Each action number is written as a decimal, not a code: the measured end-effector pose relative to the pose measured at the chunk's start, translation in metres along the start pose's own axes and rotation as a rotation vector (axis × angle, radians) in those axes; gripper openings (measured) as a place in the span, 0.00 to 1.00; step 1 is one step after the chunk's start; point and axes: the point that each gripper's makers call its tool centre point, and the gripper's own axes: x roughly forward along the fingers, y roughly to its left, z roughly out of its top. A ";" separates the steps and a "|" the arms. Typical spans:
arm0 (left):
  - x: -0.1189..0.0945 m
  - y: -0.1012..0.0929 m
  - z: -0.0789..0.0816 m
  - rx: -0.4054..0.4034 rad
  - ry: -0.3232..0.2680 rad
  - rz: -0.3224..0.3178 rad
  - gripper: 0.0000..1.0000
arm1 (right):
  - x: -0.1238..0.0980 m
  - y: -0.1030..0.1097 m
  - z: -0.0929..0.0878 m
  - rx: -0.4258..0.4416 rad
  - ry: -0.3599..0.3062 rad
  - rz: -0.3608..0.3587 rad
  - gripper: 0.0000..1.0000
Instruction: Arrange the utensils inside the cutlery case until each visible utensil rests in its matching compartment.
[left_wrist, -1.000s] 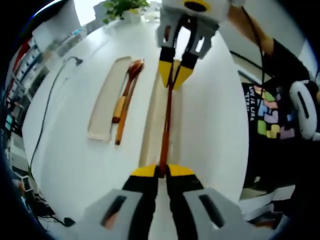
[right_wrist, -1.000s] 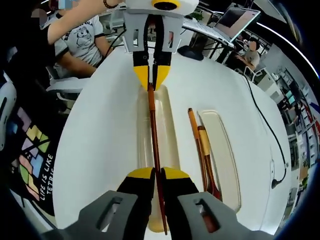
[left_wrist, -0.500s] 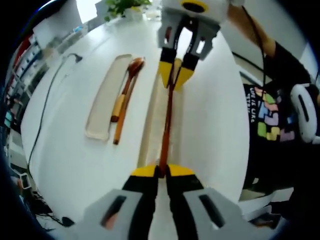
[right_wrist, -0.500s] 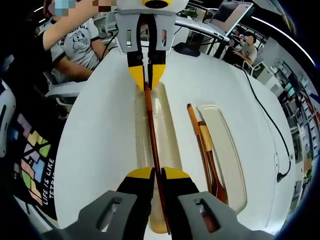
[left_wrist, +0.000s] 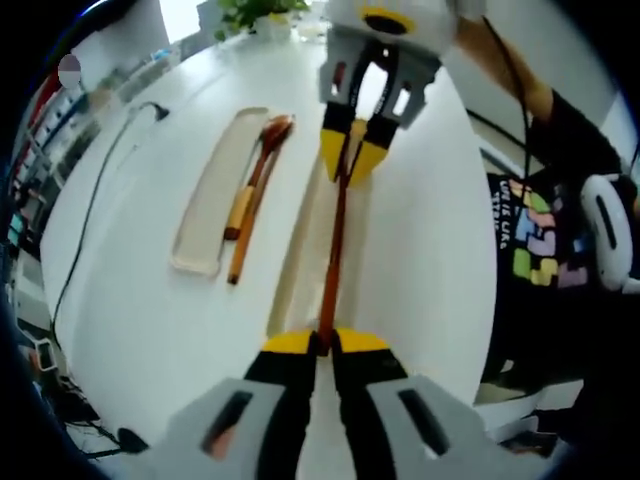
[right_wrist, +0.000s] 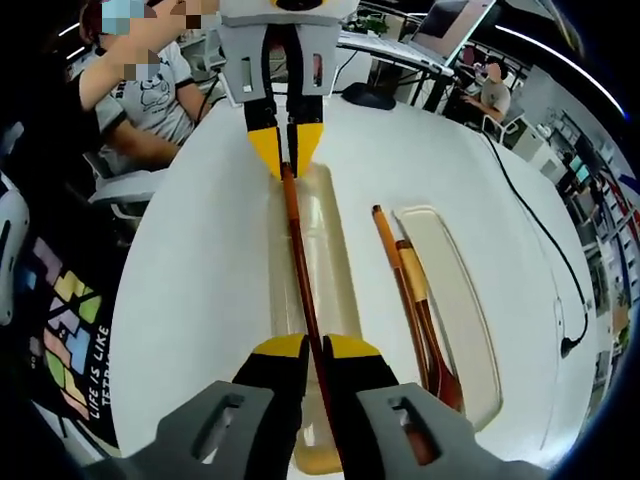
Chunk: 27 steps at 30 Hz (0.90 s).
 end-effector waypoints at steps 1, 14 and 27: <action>0.000 0.000 0.000 0.000 0.000 0.001 0.07 | 0.000 0.000 0.000 0.000 0.001 0.000 0.05; 0.000 0.004 0.006 -0.003 -0.040 0.026 0.15 | -0.003 0.005 0.000 0.026 -0.009 0.011 0.09; -0.006 0.009 0.018 -0.014 -0.080 0.059 0.20 | -0.025 0.000 0.005 0.036 -0.053 -0.010 0.13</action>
